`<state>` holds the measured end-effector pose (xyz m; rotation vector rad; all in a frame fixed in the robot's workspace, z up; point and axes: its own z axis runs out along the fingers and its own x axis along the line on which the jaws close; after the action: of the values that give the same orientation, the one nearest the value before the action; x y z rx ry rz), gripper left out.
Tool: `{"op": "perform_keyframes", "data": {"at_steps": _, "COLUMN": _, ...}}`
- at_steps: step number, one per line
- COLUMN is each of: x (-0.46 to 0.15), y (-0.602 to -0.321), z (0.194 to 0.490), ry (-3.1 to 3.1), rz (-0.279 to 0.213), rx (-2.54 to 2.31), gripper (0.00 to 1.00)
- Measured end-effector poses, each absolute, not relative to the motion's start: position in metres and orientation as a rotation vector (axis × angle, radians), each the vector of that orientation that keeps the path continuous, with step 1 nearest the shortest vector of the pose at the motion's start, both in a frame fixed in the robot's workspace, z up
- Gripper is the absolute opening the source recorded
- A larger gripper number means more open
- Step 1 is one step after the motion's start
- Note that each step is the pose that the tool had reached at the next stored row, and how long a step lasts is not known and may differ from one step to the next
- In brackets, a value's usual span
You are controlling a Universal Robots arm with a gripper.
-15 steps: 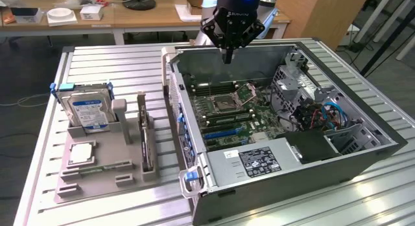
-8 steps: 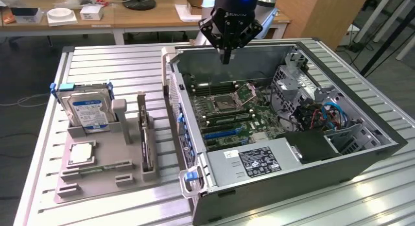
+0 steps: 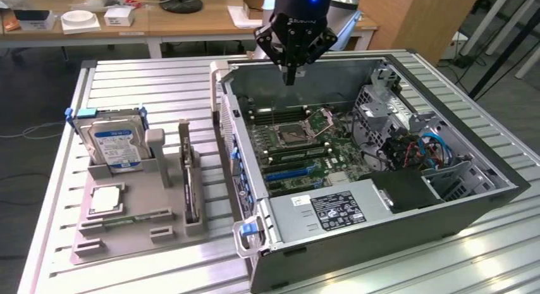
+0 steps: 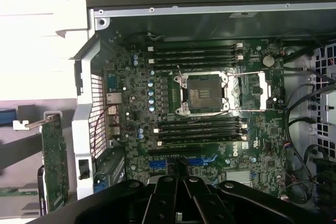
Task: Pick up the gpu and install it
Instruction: 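Reach for the gpu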
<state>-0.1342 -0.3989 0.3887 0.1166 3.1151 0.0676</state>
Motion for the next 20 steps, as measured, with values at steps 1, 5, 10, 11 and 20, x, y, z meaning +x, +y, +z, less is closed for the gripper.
{"op": "perform_keyframes", "data": {"at_steps": 1, "x": -0.135, "y": -0.399, "z": 0.388, "ry": 3.115, "rz": 0.068, "rx": 0.117, "gripper": 0.11}}
{"op": "perform_keyframes", "data": {"at_steps": 5, "x": -0.138, "y": -0.399, "z": 0.386, "ry": 3.117, "rz": 0.067, "rx": 0.117, "gripper": 0.11}}
{"op": "perform_keyframes", "data": {"at_steps": 10, "x": -0.141, "y": -0.399, "z": 0.383, "ry": 3.120, "rz": 0.066, "rx": 0.117, "gripper": 0.11}}
{"op": "perform_keyframes", "data": {"at_steps": 11, "x": -0.142, "y": -0.399, "z": 0.382, "ry": 3.121, "rz": 0.066, "rx": 0.117, "gripper": 0.11}}
{"op": "perform_keyframes", "data": {"at_steps": 20, "x": -0.154, "y": -0.399, "z": 0.378, "ry": 3.125, "rz": 0.065, "rx": 0.117, "gripper": 0.11}}
